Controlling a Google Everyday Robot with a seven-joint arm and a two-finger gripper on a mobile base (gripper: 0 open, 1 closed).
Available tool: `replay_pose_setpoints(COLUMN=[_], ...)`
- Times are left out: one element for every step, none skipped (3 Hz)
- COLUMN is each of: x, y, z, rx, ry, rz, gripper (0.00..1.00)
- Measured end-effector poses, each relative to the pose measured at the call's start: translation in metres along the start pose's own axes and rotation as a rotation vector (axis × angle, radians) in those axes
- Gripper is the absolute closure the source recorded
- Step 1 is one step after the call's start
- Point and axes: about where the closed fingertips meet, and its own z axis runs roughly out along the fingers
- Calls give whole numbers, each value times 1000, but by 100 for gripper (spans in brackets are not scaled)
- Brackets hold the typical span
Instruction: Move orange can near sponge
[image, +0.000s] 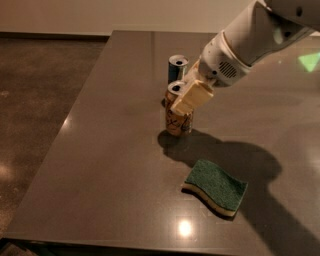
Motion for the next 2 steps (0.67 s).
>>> replay_pose_setpoints(x=[27,52], y=[-5,-7], z=[-16,-29], rx=[32,53], ry=[19,32], rz=[39,77], gripper=[100,100])
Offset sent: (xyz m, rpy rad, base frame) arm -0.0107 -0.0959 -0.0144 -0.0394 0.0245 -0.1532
